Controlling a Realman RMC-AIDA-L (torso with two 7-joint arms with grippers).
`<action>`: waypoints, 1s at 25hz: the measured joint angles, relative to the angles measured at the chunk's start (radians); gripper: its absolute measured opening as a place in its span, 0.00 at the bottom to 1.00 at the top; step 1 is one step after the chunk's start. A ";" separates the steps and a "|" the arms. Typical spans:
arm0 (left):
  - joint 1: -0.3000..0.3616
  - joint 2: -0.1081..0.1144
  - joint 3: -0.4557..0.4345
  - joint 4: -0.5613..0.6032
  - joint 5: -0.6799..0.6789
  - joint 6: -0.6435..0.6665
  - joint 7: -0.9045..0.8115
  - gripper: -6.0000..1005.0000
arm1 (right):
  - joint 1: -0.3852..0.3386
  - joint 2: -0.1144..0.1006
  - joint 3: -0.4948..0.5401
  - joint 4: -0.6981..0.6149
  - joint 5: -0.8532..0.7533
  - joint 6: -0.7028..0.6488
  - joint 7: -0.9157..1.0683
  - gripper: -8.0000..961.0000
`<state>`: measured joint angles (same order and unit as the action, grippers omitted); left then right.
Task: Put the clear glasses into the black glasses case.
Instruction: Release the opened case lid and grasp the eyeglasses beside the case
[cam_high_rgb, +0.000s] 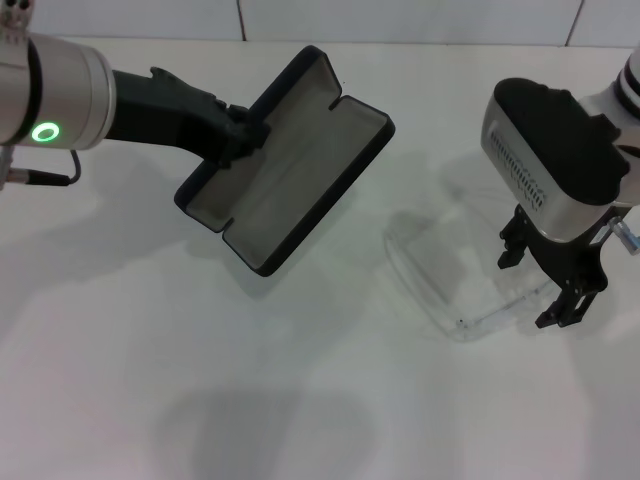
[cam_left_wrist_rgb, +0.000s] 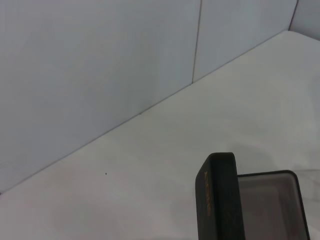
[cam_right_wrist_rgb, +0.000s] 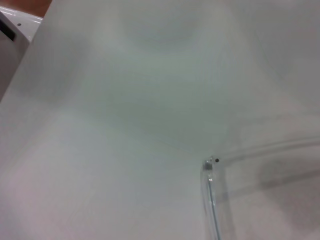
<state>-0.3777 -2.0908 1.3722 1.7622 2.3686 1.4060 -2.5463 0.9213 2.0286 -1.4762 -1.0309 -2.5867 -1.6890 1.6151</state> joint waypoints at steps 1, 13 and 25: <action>0.000 0.000 0.000 -0.003 0.000 0.000 0.001 0.25 | 0.000 0.000 -0.003 0.005 0.002 0.003 0.000 0.78; 0.005 0.000 0.011 -0.006 0.000 0.000 0.007 0.26 | 0.008 -0.001 -0.054 0.090 0.011 0.079 0.000 0.53; 0.017 0.000 0.023 -0.006 -0.001 0.001 0.011 0.27 | -0.002 -0.001 -0.053 0.077 0.037 0.098 0.000 0.27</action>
<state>-0.3609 -2.0908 1.3953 1.7563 2.3675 1.4066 -2.5351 0.9190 2.0279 -1.5290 -0.9534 -2.5500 -1.5914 1.6152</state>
